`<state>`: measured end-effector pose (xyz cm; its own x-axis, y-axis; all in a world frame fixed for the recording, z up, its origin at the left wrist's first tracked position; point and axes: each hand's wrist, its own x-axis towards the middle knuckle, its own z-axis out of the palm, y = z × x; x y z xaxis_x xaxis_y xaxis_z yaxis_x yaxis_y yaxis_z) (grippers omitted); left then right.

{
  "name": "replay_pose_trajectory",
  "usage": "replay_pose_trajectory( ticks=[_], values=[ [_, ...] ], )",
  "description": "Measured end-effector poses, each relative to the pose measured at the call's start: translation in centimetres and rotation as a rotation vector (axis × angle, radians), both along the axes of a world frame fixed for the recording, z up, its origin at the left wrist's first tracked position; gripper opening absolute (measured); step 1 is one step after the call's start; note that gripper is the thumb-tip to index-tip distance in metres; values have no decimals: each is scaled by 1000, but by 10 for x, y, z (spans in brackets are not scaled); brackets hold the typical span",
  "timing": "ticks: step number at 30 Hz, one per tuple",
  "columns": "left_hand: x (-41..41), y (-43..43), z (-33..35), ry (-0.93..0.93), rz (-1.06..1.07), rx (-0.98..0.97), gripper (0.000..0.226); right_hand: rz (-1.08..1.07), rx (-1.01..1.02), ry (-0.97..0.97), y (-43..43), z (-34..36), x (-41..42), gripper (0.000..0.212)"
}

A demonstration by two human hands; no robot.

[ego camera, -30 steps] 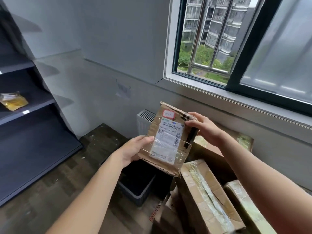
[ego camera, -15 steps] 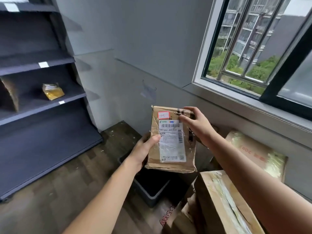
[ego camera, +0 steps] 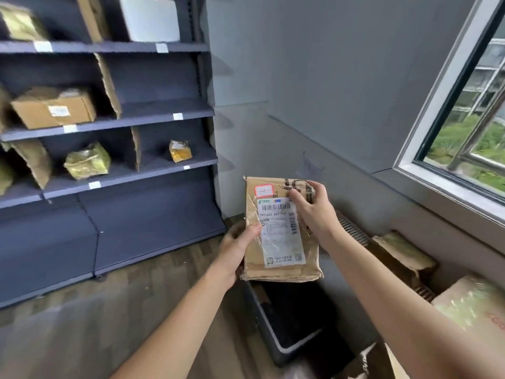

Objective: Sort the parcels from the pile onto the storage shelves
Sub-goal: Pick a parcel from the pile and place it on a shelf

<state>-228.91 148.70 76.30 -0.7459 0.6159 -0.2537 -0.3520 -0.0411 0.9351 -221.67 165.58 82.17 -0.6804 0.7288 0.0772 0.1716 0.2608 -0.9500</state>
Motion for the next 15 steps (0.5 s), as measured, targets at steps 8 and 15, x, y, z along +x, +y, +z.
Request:
replay_pose_trajectory(
  ticks=[8,15],
  values=[
    [-7,-64,14,-25,285,-67,44,326,-102,-48,-49,4,-56,59],
    [1,-134,7,-55,516,-77,69,590,-135,-97,-117,-2,-94,57]
  ],
)
